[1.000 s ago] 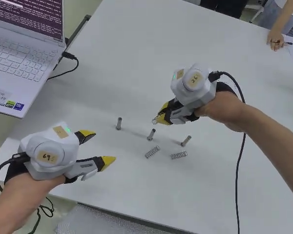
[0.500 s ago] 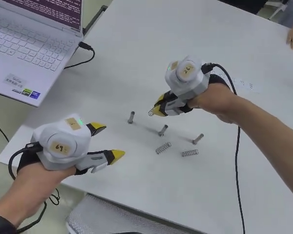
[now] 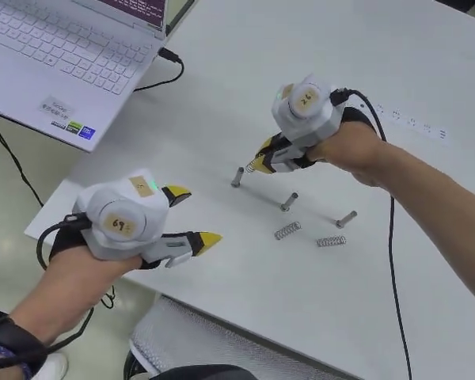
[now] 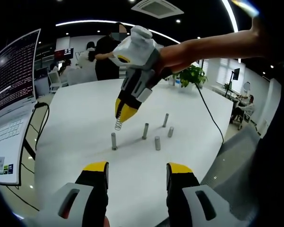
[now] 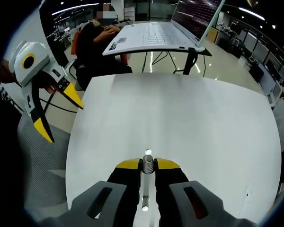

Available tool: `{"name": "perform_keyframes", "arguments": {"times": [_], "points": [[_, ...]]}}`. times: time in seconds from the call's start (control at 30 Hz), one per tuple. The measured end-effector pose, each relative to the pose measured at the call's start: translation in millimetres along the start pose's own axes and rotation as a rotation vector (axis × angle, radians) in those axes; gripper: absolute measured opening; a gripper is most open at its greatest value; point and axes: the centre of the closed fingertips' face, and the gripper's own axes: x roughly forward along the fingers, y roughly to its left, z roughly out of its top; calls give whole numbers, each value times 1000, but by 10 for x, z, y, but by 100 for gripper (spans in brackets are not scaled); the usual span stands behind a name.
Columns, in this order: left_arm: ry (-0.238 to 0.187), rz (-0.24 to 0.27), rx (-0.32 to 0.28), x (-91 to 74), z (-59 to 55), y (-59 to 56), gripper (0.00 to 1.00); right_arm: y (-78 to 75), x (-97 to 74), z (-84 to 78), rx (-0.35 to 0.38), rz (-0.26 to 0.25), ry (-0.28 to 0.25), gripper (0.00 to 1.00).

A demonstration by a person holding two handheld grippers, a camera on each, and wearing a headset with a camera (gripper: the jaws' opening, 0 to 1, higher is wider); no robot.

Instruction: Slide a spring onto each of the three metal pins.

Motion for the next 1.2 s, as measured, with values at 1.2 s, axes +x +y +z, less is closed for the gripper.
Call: {"name": "perform_keyframes", "arguments": {"times": [1.2], "points": [[13, 4, -26, -11, -59, 66, 43, 35, 373, 27, -64, 38, 54, 9]]}}
